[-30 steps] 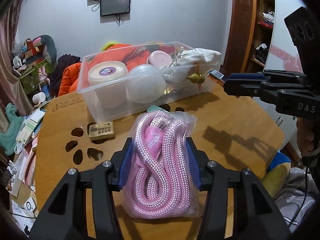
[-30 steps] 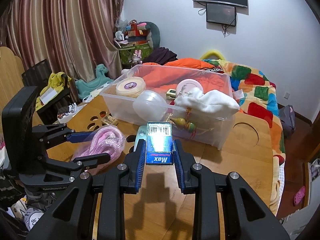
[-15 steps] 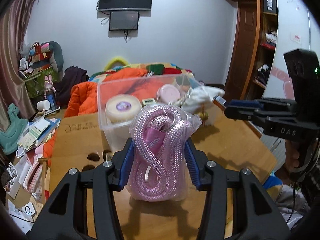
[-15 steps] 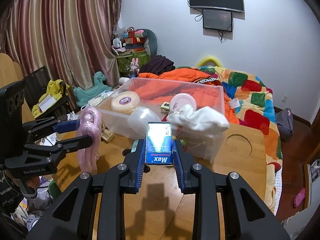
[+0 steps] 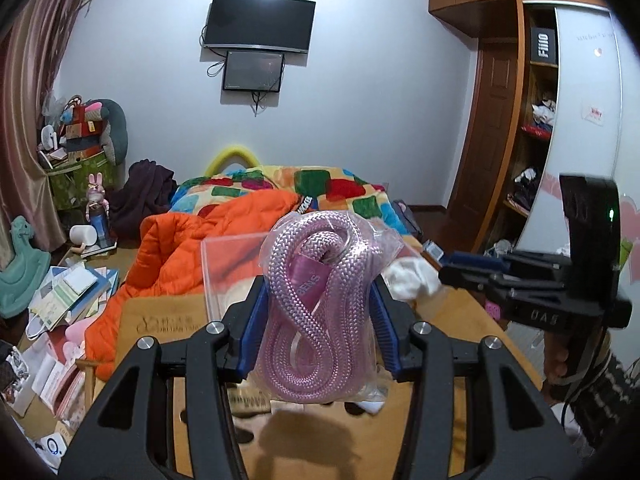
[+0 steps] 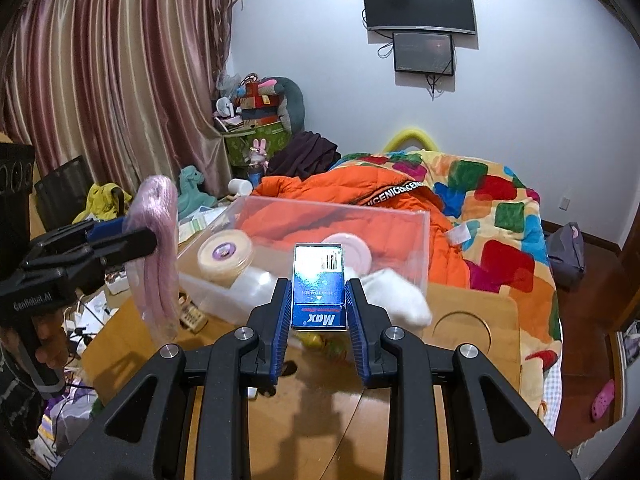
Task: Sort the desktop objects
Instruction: 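Lift and carry the rope bag and Max pack over the plastic box, then open the left gripper to drop the rope bag while the right gripper releases the Max pack into the box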
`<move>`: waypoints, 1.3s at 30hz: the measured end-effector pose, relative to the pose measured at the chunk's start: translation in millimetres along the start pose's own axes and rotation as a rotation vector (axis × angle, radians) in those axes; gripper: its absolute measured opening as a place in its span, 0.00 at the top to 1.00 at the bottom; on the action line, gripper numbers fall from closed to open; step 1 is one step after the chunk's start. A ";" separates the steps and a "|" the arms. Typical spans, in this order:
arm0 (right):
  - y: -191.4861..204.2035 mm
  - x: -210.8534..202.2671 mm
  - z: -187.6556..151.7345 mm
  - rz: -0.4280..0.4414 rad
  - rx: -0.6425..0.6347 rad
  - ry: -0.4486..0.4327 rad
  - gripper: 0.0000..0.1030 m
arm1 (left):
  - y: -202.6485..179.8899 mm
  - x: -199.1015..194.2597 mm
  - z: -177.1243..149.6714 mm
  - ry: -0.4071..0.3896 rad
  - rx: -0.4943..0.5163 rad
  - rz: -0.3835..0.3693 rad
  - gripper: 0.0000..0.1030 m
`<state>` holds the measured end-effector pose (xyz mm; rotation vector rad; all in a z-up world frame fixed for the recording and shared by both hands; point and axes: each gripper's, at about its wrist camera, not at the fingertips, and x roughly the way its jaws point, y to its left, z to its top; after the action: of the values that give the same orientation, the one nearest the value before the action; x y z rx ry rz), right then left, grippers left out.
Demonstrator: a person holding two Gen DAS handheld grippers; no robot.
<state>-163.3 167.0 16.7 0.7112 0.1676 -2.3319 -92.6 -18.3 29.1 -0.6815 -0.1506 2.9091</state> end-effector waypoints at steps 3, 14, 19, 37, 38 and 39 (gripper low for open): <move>-4.2 6.2 4.8 0.001 0.006 -0.001 0.76 | 5.6 6.4 9.6 -0.010 -0.013 0.002 0.53; -17.4 44.5 12.6 0.008 0.021 0.033 0.76 | 11.8 50.7 18.5 0.030 -0.046 -0.031 0.53; -21.0 62.2 6.2 0.013 0.030 0.071 0.76 | 9.5 67.8 16.9 0.046 -0.035 -0.031 0.53; -6.8 78.5 -0.5 -0.051 -0.046 0.102 0.73 | -11.9 92.8 7.5 0.105 0.030 -0.031 0.53; -5.8 77.7 -0.6 -0.053 -0.048 0.102 0.73 | -11.1 89.7 8.3 0.101 0.028 -0.035 0.53; -5.0 76.9 -0.6 -0.056 -0.050 0.102 0.73 | -11.1 86.2 9.2 0.094 0.028 -0.033 0.53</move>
<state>-213.7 126.5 -25.3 0.8106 0.2941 -2.3363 -171.7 6.5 1.4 -0.8010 -0.1088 2.8357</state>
